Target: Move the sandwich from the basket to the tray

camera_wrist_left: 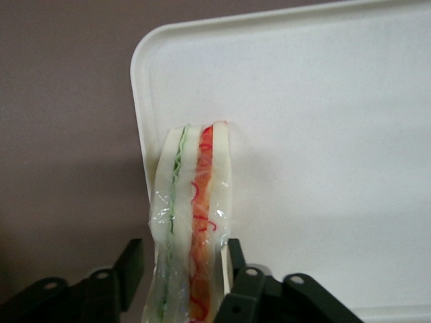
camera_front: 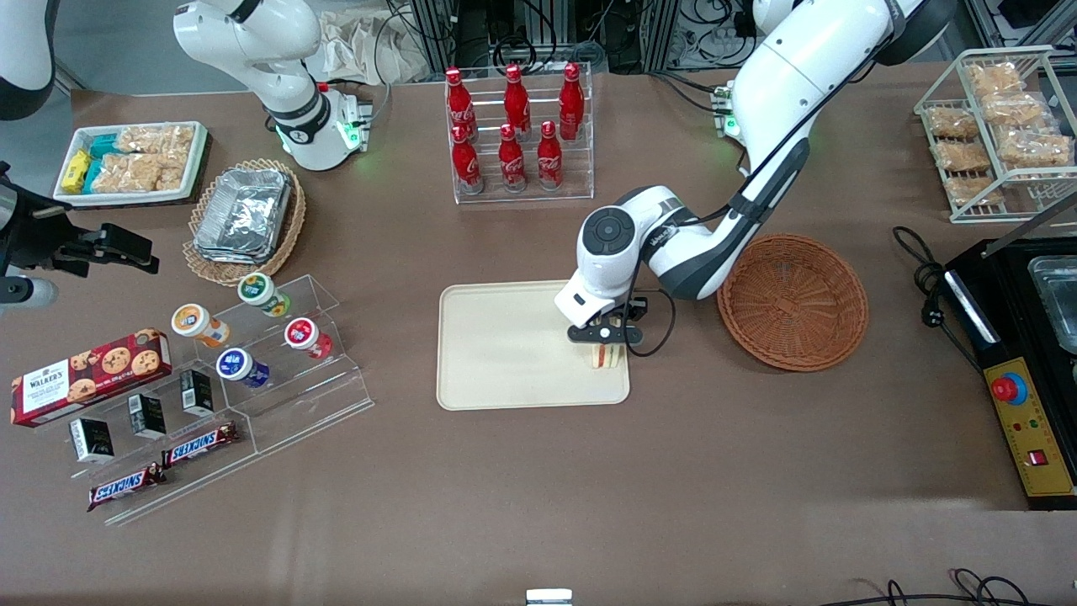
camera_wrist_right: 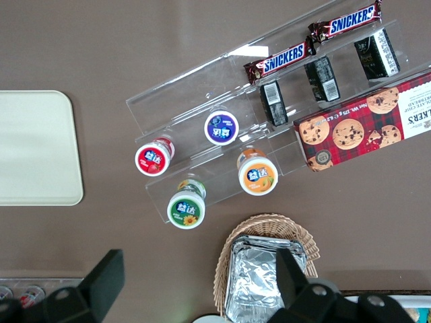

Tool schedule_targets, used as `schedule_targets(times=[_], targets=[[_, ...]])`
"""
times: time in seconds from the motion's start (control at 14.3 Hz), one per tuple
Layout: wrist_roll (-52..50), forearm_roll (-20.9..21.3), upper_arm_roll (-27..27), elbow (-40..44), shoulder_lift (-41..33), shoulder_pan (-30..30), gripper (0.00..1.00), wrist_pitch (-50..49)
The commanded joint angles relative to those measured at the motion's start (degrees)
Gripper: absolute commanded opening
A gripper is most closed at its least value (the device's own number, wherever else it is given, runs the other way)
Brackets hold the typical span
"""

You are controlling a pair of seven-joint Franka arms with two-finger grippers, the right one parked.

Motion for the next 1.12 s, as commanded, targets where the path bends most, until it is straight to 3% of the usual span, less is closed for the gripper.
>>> schedule_targets(times=[0.0, 0.35, 0.49, 0.56, 0.7, 0.77, 0.84, 1.05], targets=[[-2.97, 1.14, 0.06, 1.94, 0.22, -0.67, 1.0, -1.21], [-5.87, -0.62, -0.11, 6.15, -5.21, 0.47, 1.0, -9.02], [-4.74, -5.79, -0.03, 7.21, -10.56, 2.49, 0.99, -11.4], [-3.51, -6.33, 0.06, 7.21, -13.37, 4.24, 0.99, -13.76], [-0.44, -8.95, -2.64, 7.39, -19.34, 11.94, 0.99, -18.68], [2.01, -12.54, -2.92, 8.0, -22.6, 14.08, 0.99, -20.97], [5.61, -15.36, -0.84, 8.88, -25.24, 14.36, 0.99, -23.6], [20.7, -23.28, 11.89, 11.43, -32.45, 11.91, 0.99, -32.73]])
